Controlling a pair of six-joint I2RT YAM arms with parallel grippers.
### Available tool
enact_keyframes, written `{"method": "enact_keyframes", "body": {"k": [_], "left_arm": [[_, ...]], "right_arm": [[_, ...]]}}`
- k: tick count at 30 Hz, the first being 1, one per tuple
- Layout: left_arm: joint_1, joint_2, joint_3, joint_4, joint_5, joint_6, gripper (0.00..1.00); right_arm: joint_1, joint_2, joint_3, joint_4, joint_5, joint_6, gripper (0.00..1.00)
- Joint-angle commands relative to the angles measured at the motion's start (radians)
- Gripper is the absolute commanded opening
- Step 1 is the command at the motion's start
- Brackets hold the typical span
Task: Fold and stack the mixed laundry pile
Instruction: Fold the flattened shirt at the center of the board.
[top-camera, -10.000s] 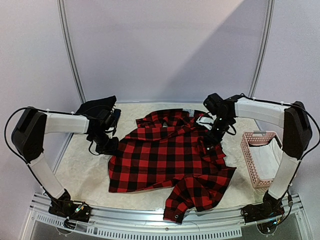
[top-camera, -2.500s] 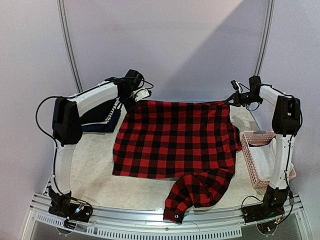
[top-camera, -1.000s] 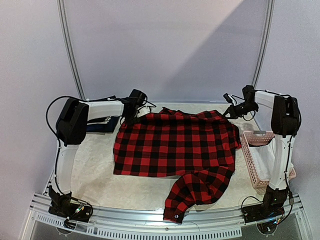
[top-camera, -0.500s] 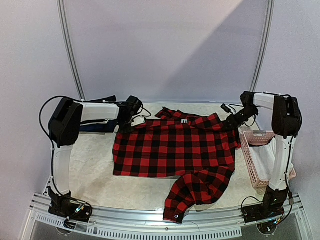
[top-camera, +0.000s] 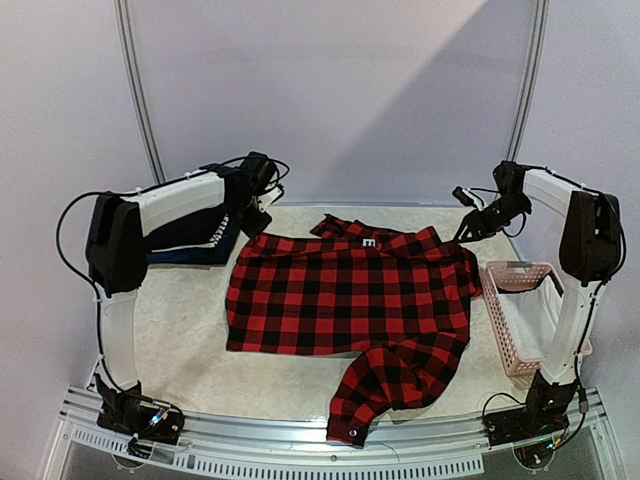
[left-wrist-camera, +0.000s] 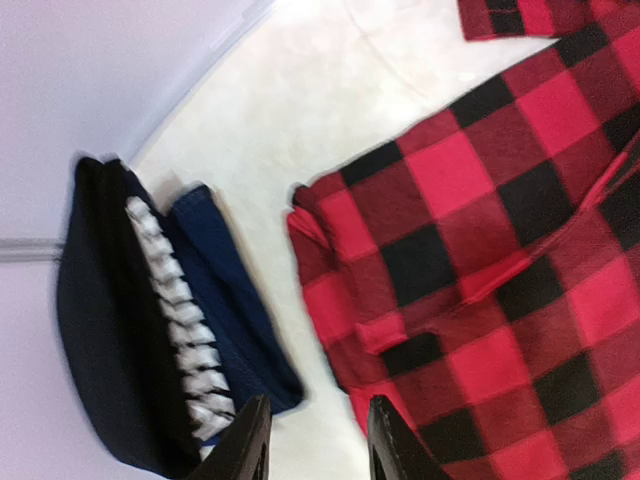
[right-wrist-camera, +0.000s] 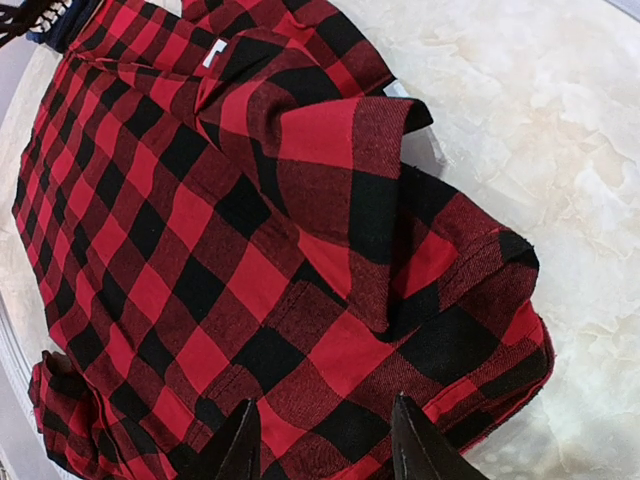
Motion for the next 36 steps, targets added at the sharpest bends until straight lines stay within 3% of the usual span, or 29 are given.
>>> {"method": "enact_keyframes", "body": {"k": [1,5,8,18,24,30,36], "left_arm": [[0.015,-0.063,-0.112,-0.055,0.295,-0.369,0.34],[0.015,-0.096,-0.238,0.008,0.453,-0.468,0.34],[0.014,-0.099,-0.307,0.009,0.5,-0.498,0.31],[0.014,-0.157,-0.551,0.07,0.526,-0.572,0.28],[0.014,-0.203,-0.665,0.063,0.484,-0.611,0.26],[0.014,-0.271,-0.712,0.024,0.386,-0.581,0.25],[-0.085,-0.445,-0.618,0.026,0.306,-0.381,0.29]], "right_arm": [[0.009,-0.045,-0.046,-0.002,0.004,0.022,0.44],[0.043,-0.093,-0.11,0.042,0.07,0.015,0.48],[0.057,-0.071,-0.106,-0.028,0.056,-0.011,0.47],[0.186,-0.071,-0.322,0.007,0.28,-0.14,0.46],[0.228,-0.084,-0.379,0.021,0.324,-0.167,0.45],[0.228,-0.225,-0.417,0.014,0.286,-0.171,0.47],[0.227,-0.533,-0.535,-0.042,0.14,-0.314,0.55]]}}
